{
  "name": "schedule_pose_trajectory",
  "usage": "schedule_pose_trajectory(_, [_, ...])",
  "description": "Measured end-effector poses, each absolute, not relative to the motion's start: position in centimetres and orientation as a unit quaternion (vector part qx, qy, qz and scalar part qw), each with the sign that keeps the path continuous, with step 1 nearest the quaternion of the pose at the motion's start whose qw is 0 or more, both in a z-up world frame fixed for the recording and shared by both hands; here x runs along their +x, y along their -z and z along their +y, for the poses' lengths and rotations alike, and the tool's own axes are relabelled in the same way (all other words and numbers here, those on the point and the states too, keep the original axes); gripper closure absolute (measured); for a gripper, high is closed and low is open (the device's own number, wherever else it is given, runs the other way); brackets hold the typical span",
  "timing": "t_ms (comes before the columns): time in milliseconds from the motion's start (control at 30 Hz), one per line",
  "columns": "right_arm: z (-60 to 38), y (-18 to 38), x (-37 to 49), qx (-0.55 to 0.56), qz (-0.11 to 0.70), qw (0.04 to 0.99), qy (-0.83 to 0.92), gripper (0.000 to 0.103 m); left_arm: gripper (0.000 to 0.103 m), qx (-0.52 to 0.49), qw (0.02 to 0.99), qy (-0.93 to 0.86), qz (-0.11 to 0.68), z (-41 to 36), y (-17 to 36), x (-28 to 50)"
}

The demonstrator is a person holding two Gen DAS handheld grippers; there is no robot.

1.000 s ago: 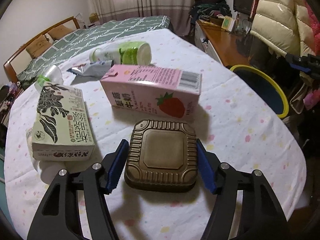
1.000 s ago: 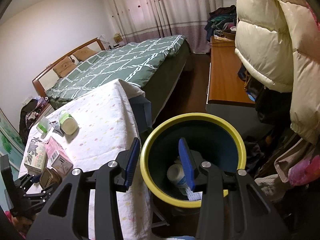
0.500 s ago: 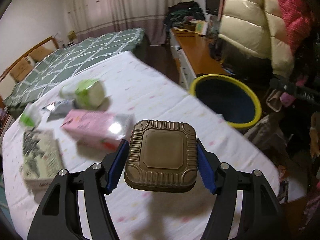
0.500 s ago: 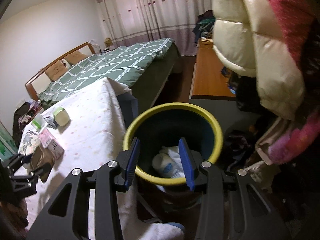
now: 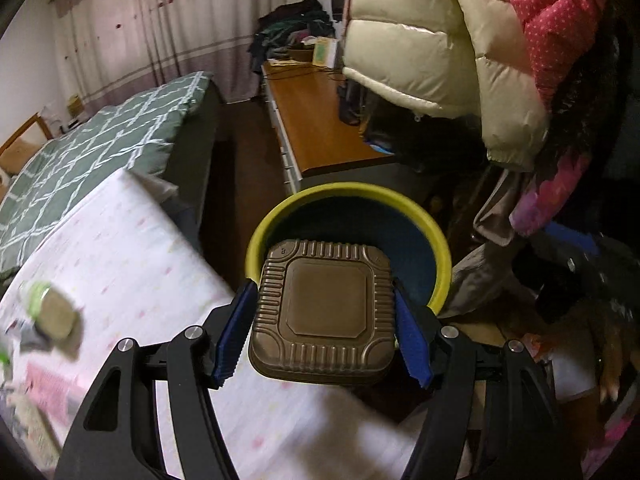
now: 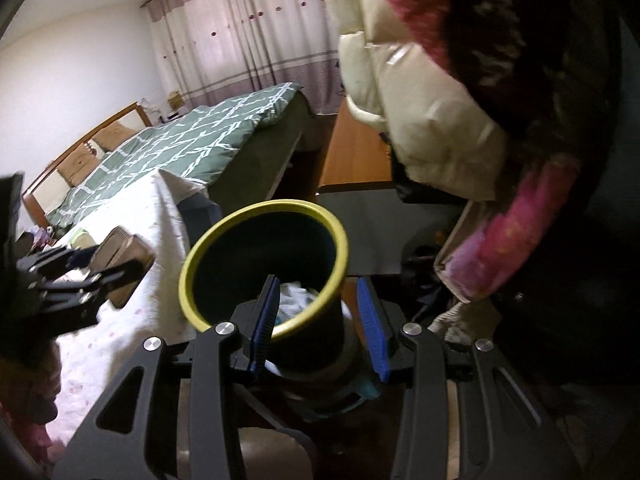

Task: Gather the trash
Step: 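Carry the brown container over the bin and open the left tool, then reach to the table and grasp the toothpaste tube with the right tool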

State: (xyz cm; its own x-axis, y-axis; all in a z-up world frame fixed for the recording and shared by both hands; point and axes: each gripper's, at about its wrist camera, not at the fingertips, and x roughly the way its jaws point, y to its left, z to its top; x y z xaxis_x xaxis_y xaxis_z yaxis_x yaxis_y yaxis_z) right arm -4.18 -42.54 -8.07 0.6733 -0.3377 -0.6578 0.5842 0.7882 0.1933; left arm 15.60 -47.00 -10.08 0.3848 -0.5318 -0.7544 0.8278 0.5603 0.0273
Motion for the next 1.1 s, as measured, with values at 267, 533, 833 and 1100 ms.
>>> schedule_pose_trajectory(267, [-43.8,8.7,-5.5,0.207,0.313,0.886,0.273,0.064,0.036,0.213,0.805,0.411,0.370,-52.3,11.9,17.7])
schedule_pose_trajectory(533, [-42.7,8.7,-4.5,0.204,0.318,0.889,0.261,0.060,0.015,0.187,0.828,0.389,0.358,-50.3,10.5,18.9])
schedule_pose_trajectory(833, [-39.6,8.7,-1.6,0.188,0.329,0.899,0.221,0.059,0.010,0.128,0.871,0.347,0.323,-35.8,5.4,15.2])
schedule_pose_trajectory(1100, [-34.0,8.0,3.0,0.159,0.344,0.913,0.150,0.059,0.009,0.090,0.922,0.221,0.306,-20.1,4.0,12.7])
